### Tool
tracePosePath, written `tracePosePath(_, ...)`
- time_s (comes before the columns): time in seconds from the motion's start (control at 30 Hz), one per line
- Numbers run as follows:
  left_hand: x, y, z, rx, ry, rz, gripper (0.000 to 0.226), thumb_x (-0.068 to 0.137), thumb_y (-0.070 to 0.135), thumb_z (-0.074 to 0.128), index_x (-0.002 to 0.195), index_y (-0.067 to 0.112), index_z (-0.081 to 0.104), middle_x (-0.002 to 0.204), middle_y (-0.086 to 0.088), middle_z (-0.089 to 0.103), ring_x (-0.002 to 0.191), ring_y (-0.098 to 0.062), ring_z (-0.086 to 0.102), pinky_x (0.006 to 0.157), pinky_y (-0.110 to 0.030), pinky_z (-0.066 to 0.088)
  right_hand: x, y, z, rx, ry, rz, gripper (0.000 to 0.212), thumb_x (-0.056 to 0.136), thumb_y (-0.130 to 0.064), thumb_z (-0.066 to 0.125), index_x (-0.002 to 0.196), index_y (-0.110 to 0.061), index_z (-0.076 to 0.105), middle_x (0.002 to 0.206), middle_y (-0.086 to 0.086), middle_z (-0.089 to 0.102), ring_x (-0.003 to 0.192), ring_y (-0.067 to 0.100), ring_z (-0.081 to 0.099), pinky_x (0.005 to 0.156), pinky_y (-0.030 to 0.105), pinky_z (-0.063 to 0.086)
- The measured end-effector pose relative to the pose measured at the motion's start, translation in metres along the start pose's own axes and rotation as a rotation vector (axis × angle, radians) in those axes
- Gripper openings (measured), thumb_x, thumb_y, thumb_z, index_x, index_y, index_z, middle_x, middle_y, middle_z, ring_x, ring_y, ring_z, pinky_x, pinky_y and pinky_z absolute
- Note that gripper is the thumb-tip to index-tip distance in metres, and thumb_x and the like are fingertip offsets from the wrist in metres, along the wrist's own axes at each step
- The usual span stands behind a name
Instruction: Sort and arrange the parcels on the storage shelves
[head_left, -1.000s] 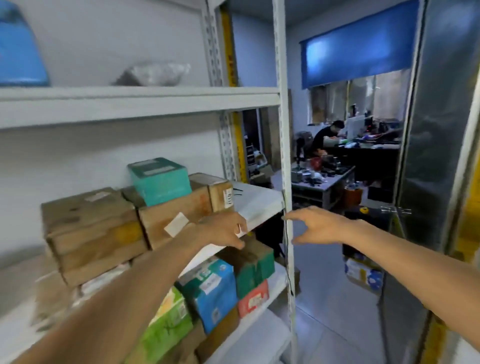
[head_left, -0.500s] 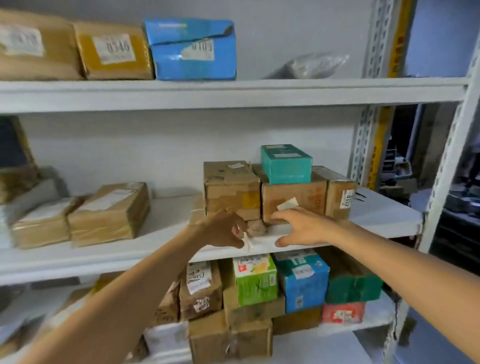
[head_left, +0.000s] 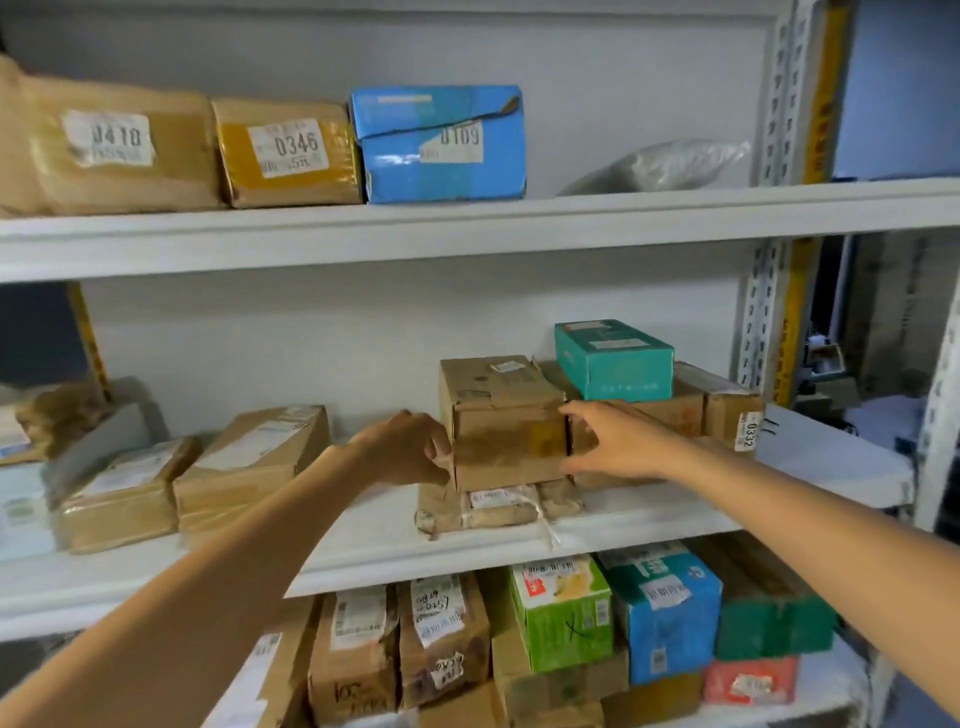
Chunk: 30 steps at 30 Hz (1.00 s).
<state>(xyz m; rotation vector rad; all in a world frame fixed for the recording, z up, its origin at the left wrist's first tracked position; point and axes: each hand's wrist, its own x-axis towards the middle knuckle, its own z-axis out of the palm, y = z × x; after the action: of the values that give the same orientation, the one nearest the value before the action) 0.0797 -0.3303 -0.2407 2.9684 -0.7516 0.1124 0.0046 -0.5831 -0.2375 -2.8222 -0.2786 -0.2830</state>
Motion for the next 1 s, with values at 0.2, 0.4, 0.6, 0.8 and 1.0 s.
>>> tracePosePath(0.2, 0.021, -0.020, -0.006, 0.005, 0.053, 0.016, 0.039, 0.083, 0.037, 0.072, 0.119, 0.025, 0.063, 0.116, 0.005, 0.066, 0.099, -0.013, 0.063, 0.093, -0.032, 0.051, 0.017, 0.004, 0.001, -0.054, 0.087, 0.091, 0.066, 0.085, -0.036, 0.070, 0.139, -0.015, 0.039, 0.137, 0.005, 0.049, 0.122, 0.019, 0.050, 0.098, 0.035, 0.047)
tracePosePath(0.4, 0.033, -0.031, -0.001, -0.005, 0.090, -0.055, 0.045, 0.083, 0.037, 0.071, 0.125, 0.024, 0.059, 0.121, 0.003, 0.064, 0.105, -0.016, 0.061, 0.093, -0.036, 0.052, 0.040, 0.004, 0.001, -0.071, 0.049, 0.086, 0.059, 0.084, -0.032, 0.071, 0.133, -0.012, 0.045, 0.133, 0.007, 0.052, 0.118, 0.021, 0.052, 0.097, 0.038, 0.048)
tracePosePath(0.6, 0.051, -0.027, -0.002, -0.071, 0.132, -0.124, 0.037, 0.096, 0.017, 0.051, 0.133, 0.019, 0.055, 0.133, -0.003, 0.059, 0.118, -0.023, 0.057, 0.103, -0.037, 0.046, 0.059, 0.001, 0.002, -0.035, 0.028, 0.100, 0.043, 0.086, -0.024, 0.067, 0.122, -0.010, 0.049, 0.099, 0.000, 0.057, 0.087, 0.012, 0.058, 0.066, 0.025, 0.048)
tracePosePath(0.8, 0.067, -0.012, 0.011, -0.567, 0.150, -0.276, 0.056, 0.097, 0.056, 0.038, 0.088, 0.005, 0.059, 0.101, -0.020, 0.064, 0.093, -0.033, 0.061, 0.084, -0.037, 0.048, 0.074, -0.007, 0.018, 0.069, 0.074, 0.175, 0.030, 0.082, -0.024, 0.067, 0.106, -0.012, 0.052, 0.100, 0.004, 0.055, 0.086, 0.017, 0.058, 0.068, 0.031, 0.053)
tracePosePath(1.0, 0.065, -0.016, 0.012, -0.977, 0.201, -0.368, 0.031, 0.089, 0.035, 0.067, 0.094, 0.007, 0.054, 0.092, -0.012, 0.059, 0.078, -0.026, 0.059, 0.066, -0.033, 0.053, 0.076, -0.028, 0.026, 0.288, 0.160, 0.229, 0.018, 0.087, -0.026, 0.065, 0.086, -0.017, 0.049, 0.095, 0.001, 0.058, 0.088, 0.016, 0.059, 0.073, 0.031, 0.054)
